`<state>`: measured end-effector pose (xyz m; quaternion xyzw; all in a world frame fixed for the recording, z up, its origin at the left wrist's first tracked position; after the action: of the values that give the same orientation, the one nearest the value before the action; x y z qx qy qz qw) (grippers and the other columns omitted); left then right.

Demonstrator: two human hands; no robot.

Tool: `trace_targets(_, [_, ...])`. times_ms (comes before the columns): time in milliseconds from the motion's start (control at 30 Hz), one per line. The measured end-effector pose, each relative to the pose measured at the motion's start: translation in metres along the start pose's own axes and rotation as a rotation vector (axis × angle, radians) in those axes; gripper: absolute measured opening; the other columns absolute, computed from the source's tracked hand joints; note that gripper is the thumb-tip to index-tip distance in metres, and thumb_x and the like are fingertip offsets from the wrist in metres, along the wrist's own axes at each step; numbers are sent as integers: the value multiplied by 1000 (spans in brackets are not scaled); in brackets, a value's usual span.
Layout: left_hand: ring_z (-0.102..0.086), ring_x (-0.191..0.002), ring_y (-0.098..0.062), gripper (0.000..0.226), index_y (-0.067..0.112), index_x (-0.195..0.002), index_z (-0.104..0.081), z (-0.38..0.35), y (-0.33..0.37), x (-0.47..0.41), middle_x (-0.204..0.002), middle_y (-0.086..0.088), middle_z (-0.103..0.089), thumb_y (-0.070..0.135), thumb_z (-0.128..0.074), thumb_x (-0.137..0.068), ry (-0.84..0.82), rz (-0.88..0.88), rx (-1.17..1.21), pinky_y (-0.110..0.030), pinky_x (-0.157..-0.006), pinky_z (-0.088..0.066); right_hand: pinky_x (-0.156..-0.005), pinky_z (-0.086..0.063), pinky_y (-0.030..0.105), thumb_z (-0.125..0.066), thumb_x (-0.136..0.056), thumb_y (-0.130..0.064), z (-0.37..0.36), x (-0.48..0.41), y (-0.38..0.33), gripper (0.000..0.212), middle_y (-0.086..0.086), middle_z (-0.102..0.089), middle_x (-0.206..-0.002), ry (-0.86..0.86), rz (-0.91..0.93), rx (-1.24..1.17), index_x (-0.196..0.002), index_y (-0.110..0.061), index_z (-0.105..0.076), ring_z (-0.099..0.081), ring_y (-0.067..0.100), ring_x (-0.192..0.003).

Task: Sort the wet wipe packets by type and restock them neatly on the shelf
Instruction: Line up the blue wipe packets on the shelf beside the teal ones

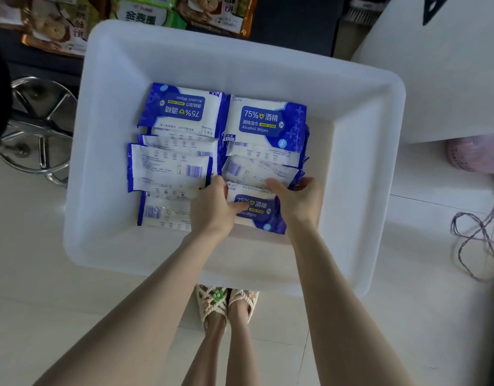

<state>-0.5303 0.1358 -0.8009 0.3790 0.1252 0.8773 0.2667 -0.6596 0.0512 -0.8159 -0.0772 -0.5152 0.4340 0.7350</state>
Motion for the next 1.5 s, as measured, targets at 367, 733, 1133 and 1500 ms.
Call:
trace_targets(367, [-63, -73, -18, 19, 5, -87, -61, 63, -12, 53, -78, -3, -65, 19, -72, -82, -25, -25, 355, -18, -56, -46, -71, -54, 34, -63, -86, -8, 32, 53, -18, 10, -1, -68, -85, -210, 57, -190, -89, -18, -63, -63, 20, -80])
trace_targets(733, [-67, -67, -12, 47, 2, -105, -58, 227, 34, 216, -90, -10, -69, -3, -80, -64, 304, 137, 1083, -29, -63, -56, -74, -58, 46, -69, -68, 13, 112, 245, -146, 53, 10, -65, -104, -359, 206, -437, -111, -13, -54, -66, 30, -95])
trace_targets(1133, [-69, -89, -16, 18, 17, -107, -53, 496, 72, 320, -100, 0, -70, 16, -62, -91, 349, -341, 1339, -40, -78, -54, -81, -57, 38, -54, -87, 4, 76, 488, -367, 36, 1, -65, -109, -644, 613, -377, -109, -24, -51, -65, 22, -101])
trace_targets(1500, [-69, -94, -22, 32, 24, -128, -49, 700, 24, 323, -112, -4, -68, 30, -50, -97, 160, -648, 1243, -45, -77, -57, -73, -54, 31, -34, -101, -41, -34, 634, -495, 33, -2, -71, -107, -770, 764, -492, -119, -24, -56, -69, 15, -95])
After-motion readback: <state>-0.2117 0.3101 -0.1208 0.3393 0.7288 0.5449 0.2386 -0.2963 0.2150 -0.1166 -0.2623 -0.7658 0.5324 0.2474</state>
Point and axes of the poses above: each hand's wrist, its own x-axis away from the middle knuckle, its own z-axis out of the back of the hand, y = z × x, the point moved 3 cm from there along -x, towards the middle knuckle
